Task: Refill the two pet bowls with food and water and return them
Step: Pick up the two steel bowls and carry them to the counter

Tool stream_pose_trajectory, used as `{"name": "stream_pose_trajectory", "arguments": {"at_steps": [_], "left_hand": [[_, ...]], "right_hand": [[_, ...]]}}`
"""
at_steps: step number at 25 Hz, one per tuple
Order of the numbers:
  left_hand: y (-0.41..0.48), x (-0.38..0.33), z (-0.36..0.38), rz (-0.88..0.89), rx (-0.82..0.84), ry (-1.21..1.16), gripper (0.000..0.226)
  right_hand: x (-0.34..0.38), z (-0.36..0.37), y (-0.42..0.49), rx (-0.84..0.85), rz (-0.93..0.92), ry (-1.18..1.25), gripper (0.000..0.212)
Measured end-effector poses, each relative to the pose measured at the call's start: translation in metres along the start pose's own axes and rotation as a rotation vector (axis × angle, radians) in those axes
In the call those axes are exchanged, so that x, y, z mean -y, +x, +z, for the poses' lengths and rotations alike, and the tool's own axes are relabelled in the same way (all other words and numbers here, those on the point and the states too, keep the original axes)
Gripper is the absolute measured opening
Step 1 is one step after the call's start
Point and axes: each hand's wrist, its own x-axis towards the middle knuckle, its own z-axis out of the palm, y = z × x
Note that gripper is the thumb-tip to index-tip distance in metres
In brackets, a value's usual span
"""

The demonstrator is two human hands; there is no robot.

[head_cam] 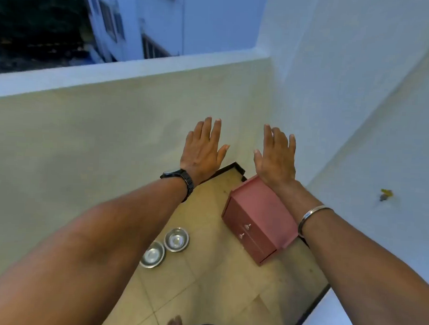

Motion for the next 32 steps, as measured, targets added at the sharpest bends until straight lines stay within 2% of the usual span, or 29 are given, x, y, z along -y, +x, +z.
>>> {"name": "stream_pose_trajectory", "arguments": {"at_steps": [7, 10, 13, 15, 18, 22, 26, 32], "left_hand": [[-0.072, 0.076, 0.052, -0.260, 0.098, -0.028, 0.068], [-0.107, 0.098, 0.077, -0.429, 0.168, -0.056, 0.061], [-0.148, 0.111, 0.101, -0.609, 0.244, -0.099, 0.053], [-0.173, 0.117, 0.119, -0.742, 0.294, -0.134, 0.049], [-0.209, 0.125, 0.159, -0.949, 0.335, -0.195, 0.045], [-0.254, 0.141, 0.239, -1.112, 0.327, -0.270, 0.040], [-0.303, 0.171, 0.352, -1.224, 0.323, -0.333, 0.042], [-0.382, 0.235, 0.532, -1.354, 0.298, -0.381, 0.055]], "right_hand": [[0.083, 0.082, -0.018, 0.222, -0.123, 0.238, 0.069], [0.108, 0.121, -0.029, 0.356, -0.192, 0.318, 0.062], [0.129, 0.163, -0.045, 0.556, -0.241, 0.443, 0.045], [0.140, 0.191, -0.057, 0.665, -0.248, 0.507, 0.034], [0.153, 0.242, -0.077, 0.806, -0.223, 0.578, 0.031], [0.166, 0.330, -0.114, 0.930, -0.113, 0.670, 0.034], [0.180, 0.448, -0.161, 1.023, 0.059, 0.726, 0.036], [0.206, 0.636, -0.232, 1.077, 0.123, 0.679, 0.047]]}}
